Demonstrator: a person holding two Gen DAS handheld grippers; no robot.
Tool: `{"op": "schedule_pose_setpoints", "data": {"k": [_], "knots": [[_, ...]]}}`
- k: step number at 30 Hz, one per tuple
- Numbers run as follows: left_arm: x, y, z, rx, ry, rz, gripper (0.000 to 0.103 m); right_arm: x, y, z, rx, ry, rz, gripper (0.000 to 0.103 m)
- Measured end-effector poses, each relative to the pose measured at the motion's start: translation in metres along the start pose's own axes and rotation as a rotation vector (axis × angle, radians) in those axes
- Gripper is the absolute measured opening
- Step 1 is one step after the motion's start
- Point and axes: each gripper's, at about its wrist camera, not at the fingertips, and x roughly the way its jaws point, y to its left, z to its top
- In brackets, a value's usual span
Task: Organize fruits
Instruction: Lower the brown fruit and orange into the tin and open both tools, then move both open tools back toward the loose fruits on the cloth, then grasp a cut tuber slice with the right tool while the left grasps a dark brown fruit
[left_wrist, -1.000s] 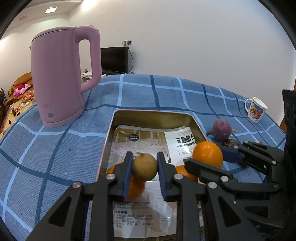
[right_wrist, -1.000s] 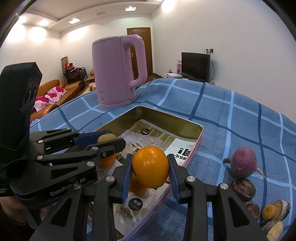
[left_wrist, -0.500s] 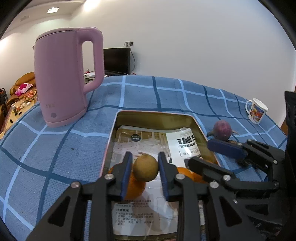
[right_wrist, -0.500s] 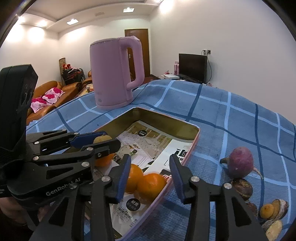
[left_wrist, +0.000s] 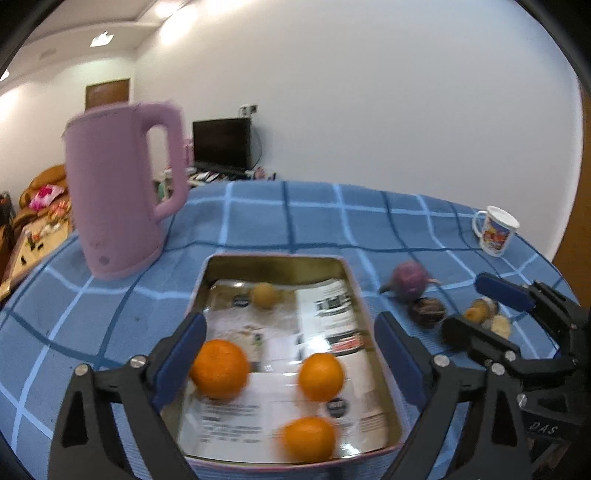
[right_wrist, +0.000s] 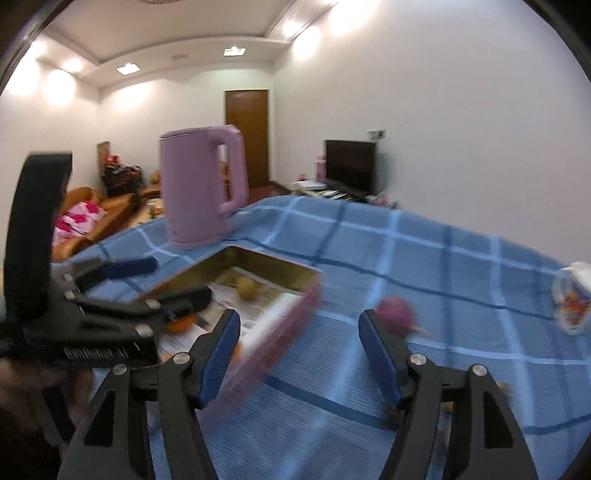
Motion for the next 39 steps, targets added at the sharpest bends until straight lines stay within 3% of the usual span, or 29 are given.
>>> {"op": "schedule_pose_setpoints", "data": {"k": [4,10,21,23,27,30,32,34,39], "knots": [[-0.002,-0.031,0.003,0.043,-0.013,-0.039,0.097,-0.025,-0.031,-0.016,0.011,0.015,-0.146,0.068],[0.011,-0.078,-0.002,0.114,0.034,-0.090,0.097,-0.034,-0.087,-0.038,0.153,0.079,-0.239,0.068],[0.036,-0.114,-0.009,0.172,0.091,-0.086,0.097,-0.009,-0.104,-0.052,0.208,0.256,-0.210,0.068],[0.040,-0.116,-0.010,0.168,0.106,-0.094,0.097,-0.005,-0.108,-0.055,0.233,0.275,-0.199,0.051],[0.045,-0.123,-0.012,0.175,0.133,-0.116,0.095,-0.001,-0.112,-0.057,0.253,0.296,-0.163,0.045],[0.047,-0.130,-0.013,0.191,0.146,-0.127,0.090,-0.015,-0.113,-0.056,0.268,0.232,-0.178,0.044],[0.051,-0.138,-0.014,0.207,0.162,-0.147,0.077,-0.024,-0.117,-0.056,0.290,0.197,-0.195,0.044],[0.054,-0.146,-0.016,0.227,0.177,-0.153,0.071,-0.031,-0.120,-0.055,0.300,0.169,-0.228,0.044],[0.067,-0.161,-0.017,0.233,0.229,-0.199,0.055,-0.037,-0.133,-0.049,0.321,0.145,-0.261,0.044]]}}
